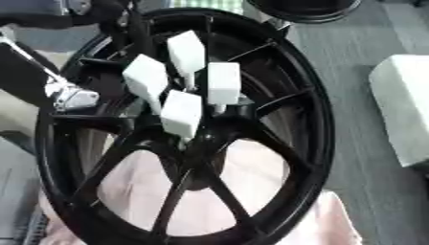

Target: Pull the pin out of the wheel hub.

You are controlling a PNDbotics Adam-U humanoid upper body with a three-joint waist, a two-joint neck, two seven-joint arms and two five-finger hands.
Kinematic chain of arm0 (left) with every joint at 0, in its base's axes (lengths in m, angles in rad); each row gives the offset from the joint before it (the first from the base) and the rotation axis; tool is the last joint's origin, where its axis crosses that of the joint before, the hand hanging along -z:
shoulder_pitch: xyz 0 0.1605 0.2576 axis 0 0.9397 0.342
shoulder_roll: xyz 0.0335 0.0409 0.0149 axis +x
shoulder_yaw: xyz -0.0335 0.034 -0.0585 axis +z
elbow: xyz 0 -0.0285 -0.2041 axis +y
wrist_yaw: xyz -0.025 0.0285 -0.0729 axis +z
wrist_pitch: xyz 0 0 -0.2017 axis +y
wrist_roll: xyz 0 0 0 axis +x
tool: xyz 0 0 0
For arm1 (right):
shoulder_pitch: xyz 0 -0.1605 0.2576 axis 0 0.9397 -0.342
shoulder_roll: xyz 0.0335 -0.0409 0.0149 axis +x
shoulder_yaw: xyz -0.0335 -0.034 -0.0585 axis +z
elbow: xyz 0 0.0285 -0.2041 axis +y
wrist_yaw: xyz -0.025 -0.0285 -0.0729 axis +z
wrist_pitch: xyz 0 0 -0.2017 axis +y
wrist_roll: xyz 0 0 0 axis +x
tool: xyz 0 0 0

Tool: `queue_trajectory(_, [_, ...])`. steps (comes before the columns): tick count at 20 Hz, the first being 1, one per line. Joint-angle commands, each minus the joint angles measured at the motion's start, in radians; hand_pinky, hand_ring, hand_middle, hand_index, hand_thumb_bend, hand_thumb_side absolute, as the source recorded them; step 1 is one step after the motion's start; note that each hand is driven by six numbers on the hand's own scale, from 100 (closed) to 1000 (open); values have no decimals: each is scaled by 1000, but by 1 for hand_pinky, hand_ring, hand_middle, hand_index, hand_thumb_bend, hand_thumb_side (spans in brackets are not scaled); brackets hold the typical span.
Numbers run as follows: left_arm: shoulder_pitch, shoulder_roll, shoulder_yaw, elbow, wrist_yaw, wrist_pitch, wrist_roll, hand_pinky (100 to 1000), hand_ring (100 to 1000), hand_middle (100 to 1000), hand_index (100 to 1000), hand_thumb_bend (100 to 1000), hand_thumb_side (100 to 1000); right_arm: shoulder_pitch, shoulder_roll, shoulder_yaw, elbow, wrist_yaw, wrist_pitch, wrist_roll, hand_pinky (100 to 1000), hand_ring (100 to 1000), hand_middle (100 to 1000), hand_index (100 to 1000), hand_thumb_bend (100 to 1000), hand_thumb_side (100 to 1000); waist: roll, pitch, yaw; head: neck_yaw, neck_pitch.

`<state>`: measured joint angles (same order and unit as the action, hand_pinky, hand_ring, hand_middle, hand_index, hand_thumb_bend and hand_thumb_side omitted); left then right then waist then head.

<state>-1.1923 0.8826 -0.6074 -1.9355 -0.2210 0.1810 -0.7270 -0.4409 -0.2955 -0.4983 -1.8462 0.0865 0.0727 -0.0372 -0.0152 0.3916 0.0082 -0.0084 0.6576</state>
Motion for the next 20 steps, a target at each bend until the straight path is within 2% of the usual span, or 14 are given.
queue_trajectory(1, [-3,14,4,19,-17,-1,-12,674,653,706,804,197,215,-12,-18,-3,-11,6,-7,1,562,458,420,552,335,383,-3,-13,-5,9,-8])
queue_trajectory(7, [12,11,0,57,-33,-17,-28,699,693,785,852,208,278,-13,-14,-1,-10,6,-13,4,562,458,419,552,333,385,-8,-5,-8,19,-15])
queue_trajectory(11, [17,5,-4,78,-29,-19,-41,699,694,778,853,202,328,-14,-12,-1,-8,6,-15,4,562,457,419,552,331,385,-10,-1,-8,30,-23])
queue_trajectory(18, [19,-7,-7,108,-28,-14,-41,695,690,773,853,189,342,-16,-10,1,-7,5,-18,4,561,457,418,552,329,385,-13,1,-11,32,-25])
queue_trajectory(20, [21,-15,-4,116,-21,-6,-30,680,675,755,853,159,350,-17,-8,3,-6,5,-19,5,561,457,418,552,326,386,-14,2,-14,33,-26])
